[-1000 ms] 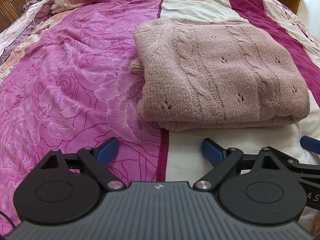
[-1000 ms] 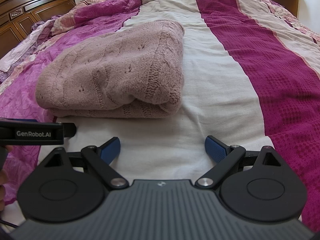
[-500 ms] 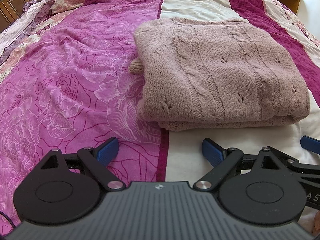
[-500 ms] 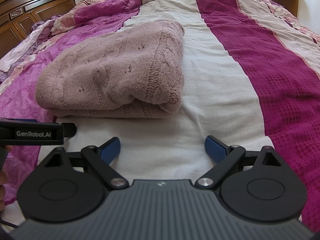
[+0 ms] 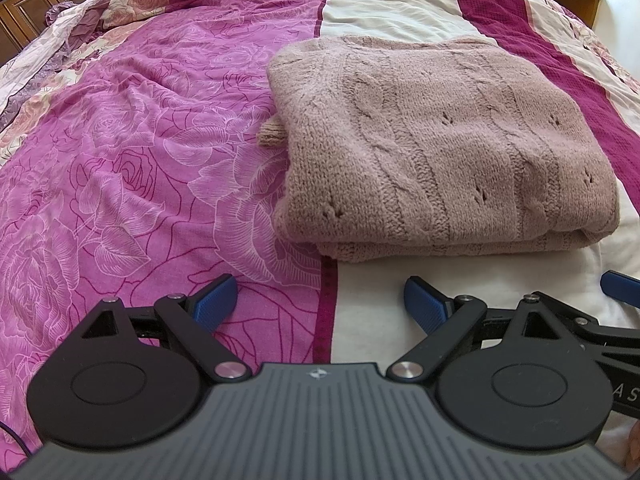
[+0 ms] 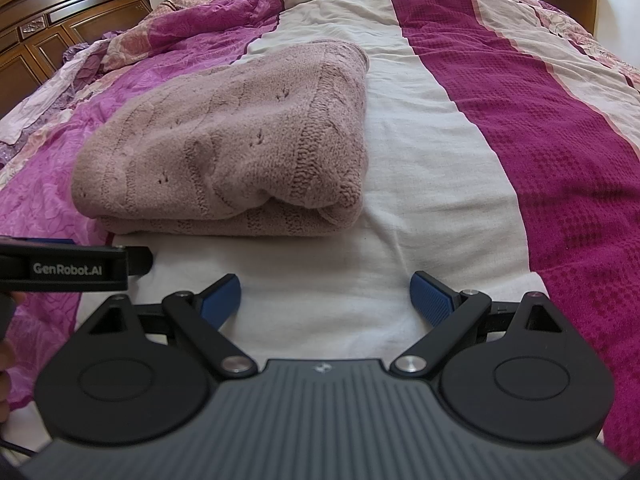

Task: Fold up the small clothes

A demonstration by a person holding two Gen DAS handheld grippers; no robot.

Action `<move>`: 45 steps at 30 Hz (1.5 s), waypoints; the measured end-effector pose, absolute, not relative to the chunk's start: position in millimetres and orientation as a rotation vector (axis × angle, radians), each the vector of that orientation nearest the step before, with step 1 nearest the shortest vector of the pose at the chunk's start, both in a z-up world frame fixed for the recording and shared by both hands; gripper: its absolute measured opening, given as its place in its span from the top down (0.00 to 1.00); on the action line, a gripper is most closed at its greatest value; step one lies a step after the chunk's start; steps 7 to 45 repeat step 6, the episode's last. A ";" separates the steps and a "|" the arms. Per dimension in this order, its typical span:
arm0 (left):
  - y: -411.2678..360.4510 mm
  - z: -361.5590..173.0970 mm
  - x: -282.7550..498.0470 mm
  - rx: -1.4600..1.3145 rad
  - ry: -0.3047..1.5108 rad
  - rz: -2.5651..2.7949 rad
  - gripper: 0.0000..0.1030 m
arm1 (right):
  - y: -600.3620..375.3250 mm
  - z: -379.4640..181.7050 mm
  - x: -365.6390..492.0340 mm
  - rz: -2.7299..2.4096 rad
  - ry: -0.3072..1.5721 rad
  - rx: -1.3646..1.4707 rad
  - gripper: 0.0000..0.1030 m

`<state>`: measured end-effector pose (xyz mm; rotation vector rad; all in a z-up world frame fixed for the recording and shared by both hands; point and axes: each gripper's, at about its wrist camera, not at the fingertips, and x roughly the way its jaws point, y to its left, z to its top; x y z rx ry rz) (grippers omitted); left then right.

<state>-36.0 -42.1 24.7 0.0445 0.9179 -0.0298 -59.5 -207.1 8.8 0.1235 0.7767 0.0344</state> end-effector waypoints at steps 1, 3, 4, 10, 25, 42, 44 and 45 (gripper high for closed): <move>-42.0 24.7 -35.7 0.045 0.918 -0.030 0.08 | -207.1 8.7 -59.5 0.034 0.777 0.124 0.08; -42.0 24.7 -35.7 0.045 0.918 -0.031 0.08 | -207.0 8.6 -59.6 0.034 0.777 0.123 0.08; -42.0 24.7 -35.8 0.045 0.917 -0.032 0.08 | -206.8 8.5 -59.6 0.034 0.777 0.122 0.08; -41.9 24.6 -36.1 0.044 0.916 -0.035 0.08 | -206.7 9.1 -59.4 0.033 0.778 0.119 0.08; -41.9 24.6 -36.1 0.044 0.916 -0.035 0.08 | -206.7 9.1 -59.4 0.033 0.778 0.119 0.08; -41.9 24.6 -36.1 0.044 0.916 -0.035 0.08 | -206.7 9.1 -59.4 0.033 0.778 0.119 0.08; -41.9 24.6 -36.1 0.044 0.916 -0.035 0.08 | -206.7 9.1 -59.4 0.033 0.778 0.119 0.08; -41.9 24.6 -36.1 0.044 0.916 -0.035 0.08 | -206.7 9.1 -59.4 0.033 0.778 0.119 0.08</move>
